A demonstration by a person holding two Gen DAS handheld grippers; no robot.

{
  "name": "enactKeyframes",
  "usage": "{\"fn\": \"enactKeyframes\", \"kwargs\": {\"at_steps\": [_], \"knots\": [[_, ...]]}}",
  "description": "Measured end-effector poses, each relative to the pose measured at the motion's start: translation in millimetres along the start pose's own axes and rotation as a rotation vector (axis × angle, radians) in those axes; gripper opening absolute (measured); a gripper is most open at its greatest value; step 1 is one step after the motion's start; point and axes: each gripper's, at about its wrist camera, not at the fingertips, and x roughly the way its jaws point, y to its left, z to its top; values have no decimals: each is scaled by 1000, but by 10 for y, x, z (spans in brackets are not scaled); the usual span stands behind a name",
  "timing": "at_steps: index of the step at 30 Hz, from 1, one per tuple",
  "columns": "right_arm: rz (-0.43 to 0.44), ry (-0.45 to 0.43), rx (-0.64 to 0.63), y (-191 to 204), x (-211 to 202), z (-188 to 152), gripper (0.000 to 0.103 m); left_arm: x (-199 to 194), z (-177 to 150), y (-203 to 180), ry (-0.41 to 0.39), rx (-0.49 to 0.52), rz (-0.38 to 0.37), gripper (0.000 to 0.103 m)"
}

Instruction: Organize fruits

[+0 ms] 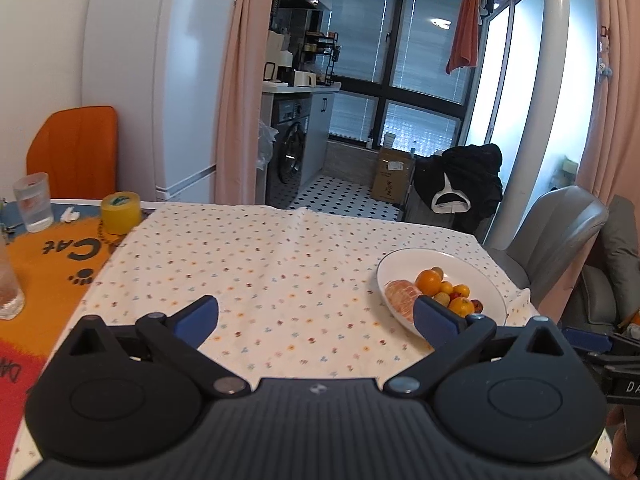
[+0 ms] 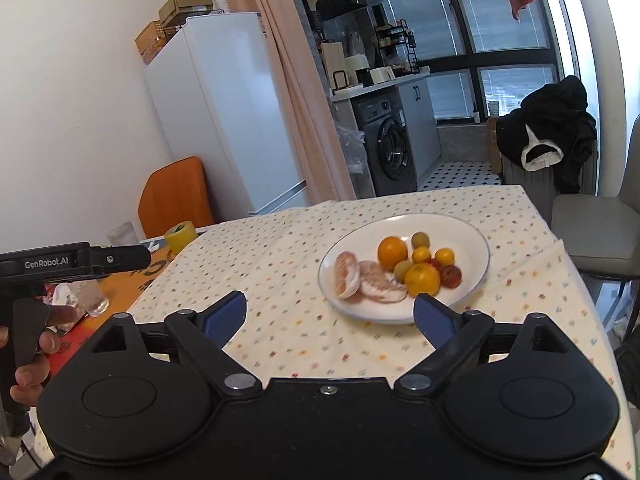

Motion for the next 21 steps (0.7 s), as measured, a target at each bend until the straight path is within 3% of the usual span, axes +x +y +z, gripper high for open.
{"fn": "enactKeyframes", "kwargs": {"at_steps": [7,21], "knots": [[11,2,7,73,-141,-54,103,-250,-134,116,2,-26,21,103],[75,36,-49,397,-448,101,103,-969,-251,313,-32,-66,49,103]]}}
